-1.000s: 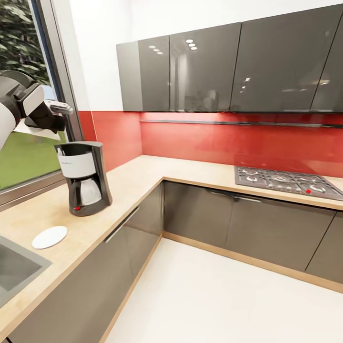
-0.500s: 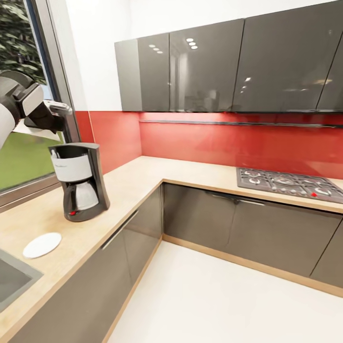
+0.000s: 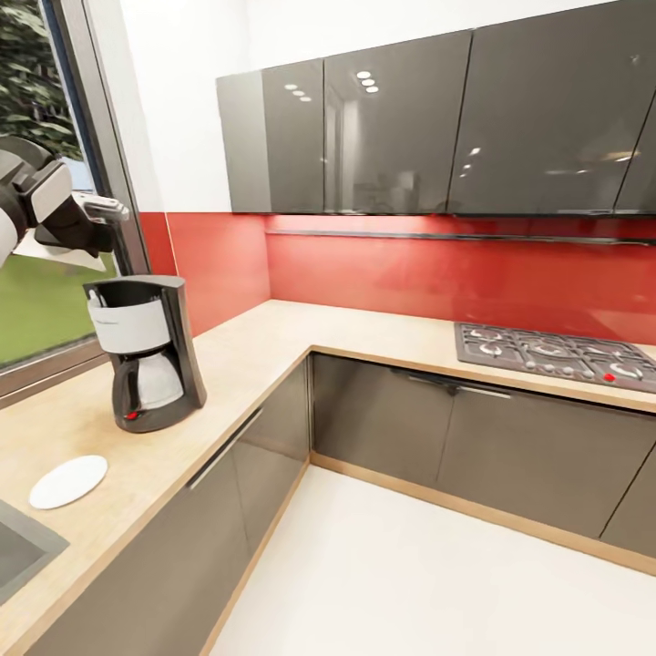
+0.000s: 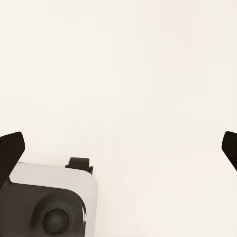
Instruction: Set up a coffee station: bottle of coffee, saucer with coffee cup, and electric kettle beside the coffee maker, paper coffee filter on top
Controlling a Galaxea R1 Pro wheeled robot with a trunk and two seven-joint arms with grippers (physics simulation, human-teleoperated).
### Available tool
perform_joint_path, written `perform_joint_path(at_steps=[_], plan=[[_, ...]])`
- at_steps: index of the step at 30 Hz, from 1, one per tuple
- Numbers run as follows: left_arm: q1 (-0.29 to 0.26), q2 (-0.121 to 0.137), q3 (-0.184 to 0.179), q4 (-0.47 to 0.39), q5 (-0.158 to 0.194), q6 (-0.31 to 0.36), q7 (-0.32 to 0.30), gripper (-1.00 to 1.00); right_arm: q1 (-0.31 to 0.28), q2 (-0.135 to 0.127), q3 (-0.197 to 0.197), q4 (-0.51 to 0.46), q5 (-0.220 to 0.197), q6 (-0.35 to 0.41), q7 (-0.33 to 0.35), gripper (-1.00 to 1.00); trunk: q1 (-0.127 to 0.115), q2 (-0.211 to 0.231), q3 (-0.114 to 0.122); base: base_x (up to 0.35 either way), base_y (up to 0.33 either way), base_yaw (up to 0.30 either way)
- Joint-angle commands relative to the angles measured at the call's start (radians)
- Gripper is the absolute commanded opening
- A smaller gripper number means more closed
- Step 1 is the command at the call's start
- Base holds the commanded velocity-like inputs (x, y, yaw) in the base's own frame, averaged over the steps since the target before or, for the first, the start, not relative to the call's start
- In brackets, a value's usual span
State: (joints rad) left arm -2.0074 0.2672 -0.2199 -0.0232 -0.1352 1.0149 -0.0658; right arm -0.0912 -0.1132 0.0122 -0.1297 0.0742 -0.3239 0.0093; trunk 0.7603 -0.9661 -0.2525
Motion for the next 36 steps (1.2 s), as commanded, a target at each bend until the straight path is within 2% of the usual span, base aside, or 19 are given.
perform_joint_path(at_steps=[1,13,20,25,36], plan=[[-0.001,0.000,0.001,-0.001,-0.011,0.004,-0.008,-1.00,-0.001,0.000,0.000,0.001,0.007,-0.003,0.000,1.00,0.000,-0.001,-0.001,0.044,0.000,0.000],[0.001,0.001,0.000,-0.001,-0.012,0.004,-0.008,-1.00,-0.001,0.000,0.000,0.001,0.007,-0.003,0.000,1.00,0.000,-0.001,-0.001,0.127,0.000,0.000],[0.021,0.001,-0.001,0.000,-0.012,0.003,-0.008,-1.00,-0.001,0.000,0.000,0.001,0.007,-0.003,0.000,1.00,0.000,-0.001,-0.001,0.018,0.000,0.000],[0.058,0.001,-0.009,0.000,-0.012,0.002,-0.008,-1.00,-0.001,0.000,0.000,0.001,0.007,-0.003,-0.001,1.00,0.000,-0.001,-0.001,0.000,0.000,0.000],[0.065,0.001,-0.012,0.000,-0.012,0.002,-0.008,-1.00,-0.001,0.000,0.000,0.001,0.007,-0.003,0.000,1.00,0.000,-0.001,-0.001,0.000,0.000,0.000]])
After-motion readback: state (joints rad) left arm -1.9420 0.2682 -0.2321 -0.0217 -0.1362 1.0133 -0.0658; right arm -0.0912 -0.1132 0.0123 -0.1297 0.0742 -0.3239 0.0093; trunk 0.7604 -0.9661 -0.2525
